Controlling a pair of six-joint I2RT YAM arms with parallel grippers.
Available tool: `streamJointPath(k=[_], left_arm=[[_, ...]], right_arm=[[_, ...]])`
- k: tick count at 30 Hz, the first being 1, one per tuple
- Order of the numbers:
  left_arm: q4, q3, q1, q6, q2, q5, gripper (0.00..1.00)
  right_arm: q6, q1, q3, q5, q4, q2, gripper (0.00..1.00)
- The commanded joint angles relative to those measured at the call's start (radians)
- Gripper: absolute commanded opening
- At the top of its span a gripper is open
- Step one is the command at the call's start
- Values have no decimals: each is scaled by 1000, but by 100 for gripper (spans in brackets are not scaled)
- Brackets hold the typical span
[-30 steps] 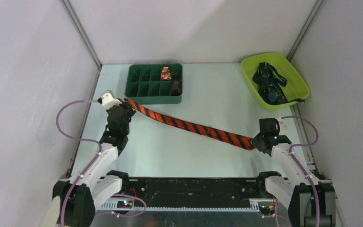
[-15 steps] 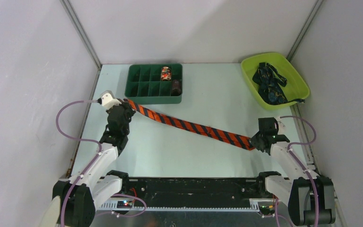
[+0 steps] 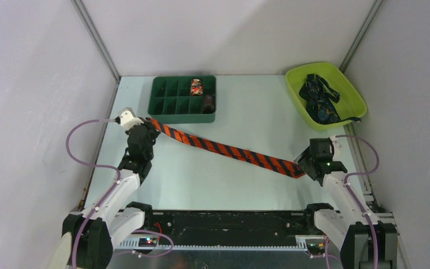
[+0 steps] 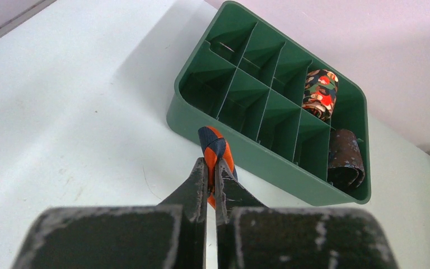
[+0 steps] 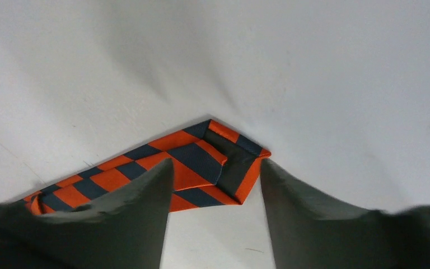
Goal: Roll the ties
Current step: Flatten out the tie at the center of the board.
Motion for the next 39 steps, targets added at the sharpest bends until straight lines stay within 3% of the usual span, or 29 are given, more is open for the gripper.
streamJointPath(k=[1,7,15,23,30,33,39], left_arm=[[13,9,11,-6,-3,-32,0],[14,9,11,-8,3,-25,0],[9,13,11,-7,3,-19,0],[16,11,11,-11,3,-12,0],[20,7,10,-13,7,-10,0],[19,8,10,-11,7,-14,0],[16,8,10,-10,8,-21,0]], right_arm=[[-67,-14,79,43,-17,-66,74],[-78,-31,158,1,-62,-23,91],[-27,-146,165,-150,-116,43,97],[54,-187,156,-97,-209,21,82],[92,-248,107,-163,-172,71,54],[98,-252,102,-209,-150,116,48],[94,-254,98,-234,-109,203,46]])
